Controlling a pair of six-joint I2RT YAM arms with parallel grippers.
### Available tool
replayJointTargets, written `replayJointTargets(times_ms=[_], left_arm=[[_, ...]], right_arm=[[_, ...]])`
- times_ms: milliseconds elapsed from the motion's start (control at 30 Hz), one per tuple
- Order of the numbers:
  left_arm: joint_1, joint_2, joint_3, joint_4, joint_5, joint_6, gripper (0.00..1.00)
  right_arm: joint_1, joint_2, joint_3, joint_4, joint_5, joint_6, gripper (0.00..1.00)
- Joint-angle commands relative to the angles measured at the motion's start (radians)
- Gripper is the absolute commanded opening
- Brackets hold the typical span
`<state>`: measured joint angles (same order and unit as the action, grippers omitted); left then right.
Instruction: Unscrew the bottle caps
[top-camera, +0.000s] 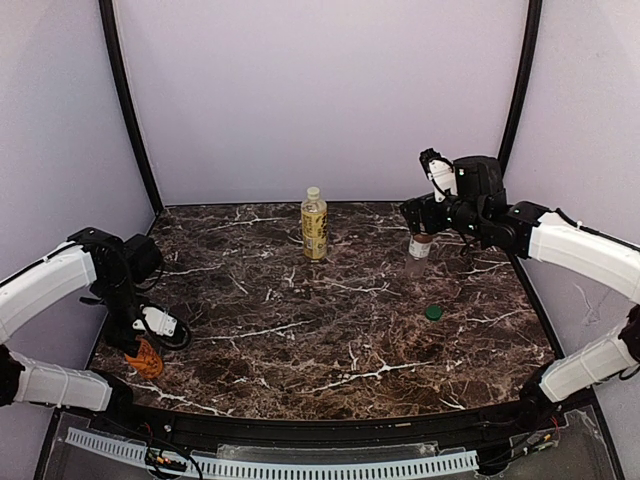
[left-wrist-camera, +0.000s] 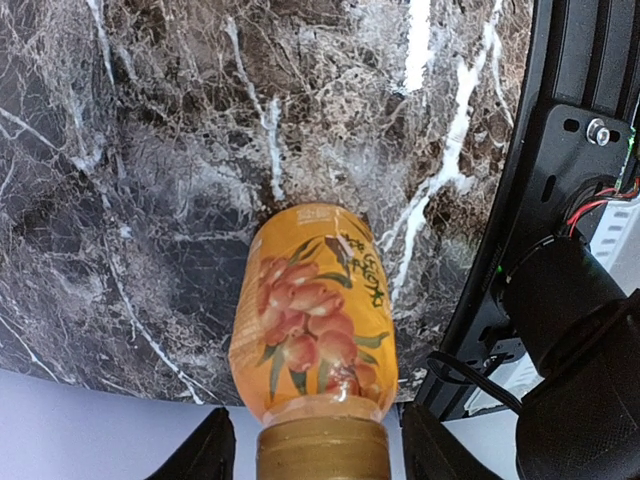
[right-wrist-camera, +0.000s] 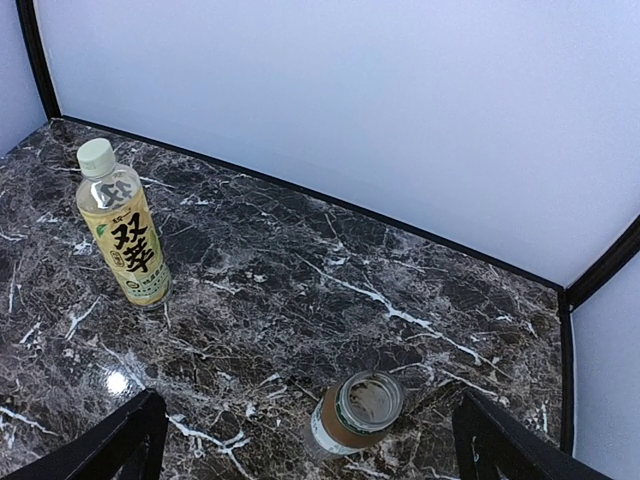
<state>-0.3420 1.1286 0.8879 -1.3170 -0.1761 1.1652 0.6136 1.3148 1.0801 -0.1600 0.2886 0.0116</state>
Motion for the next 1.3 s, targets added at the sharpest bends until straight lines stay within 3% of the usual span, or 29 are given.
replayJointTargets(times_ms=[0, 267, 467, 633, 867, 1000, 1100, 1267], left_arm=[[0.006, 0.005, -0.022, -0.276, 0.016, 0.002, 0.57], [0.006, 0.005, -0.018, -0.276, 0.007, 0.002, 0.41], [0.006, 0.031, 0.011, -0.274, 0.002, -0.023, 0.20], [0.006, 0.107, 0.150, -0.263, 0.036, -0.097, 0.02], [-0.013, 0.171, 0.454, -0.249, 0.236, -0.164, 0.01], [-0.104, 0.203, 0.585, -0.243, 0.294, -0.240, 0.01], [-0.231, 0.224, 0.678, -0.243, 0.297, -0.318, 0.01], [-0.290, 0.265, 0.837, -0.254, 0.387, -0.374, 0.01]], right_arm=[[0.007, -0.018, -0.003, 0.011, 0.013, -0.005, 0.99], [0.008, -0.022, -0.006, 0.011, 0.011, -0.004, 0.99], [0.009, -0.026, 0.002, 0.004, -0.007, -0.005, 0.98], [0.020, -0.052, 0.029, 0.000, -0.116, -0.041, 0.99], [0.157, -0.026, 0.052, 0.109, -0.531, -0.178, 0.98], [0.292, 0.105, 0.115, 0.180, -0.633, -0.280, 0.98], [0.356, 0.222, 0.197, 0.212, -0.691, -0.319, 0.99], [0.405, 0.396, 0.319, 0.240, -0.781, -0.332, 0.99]])
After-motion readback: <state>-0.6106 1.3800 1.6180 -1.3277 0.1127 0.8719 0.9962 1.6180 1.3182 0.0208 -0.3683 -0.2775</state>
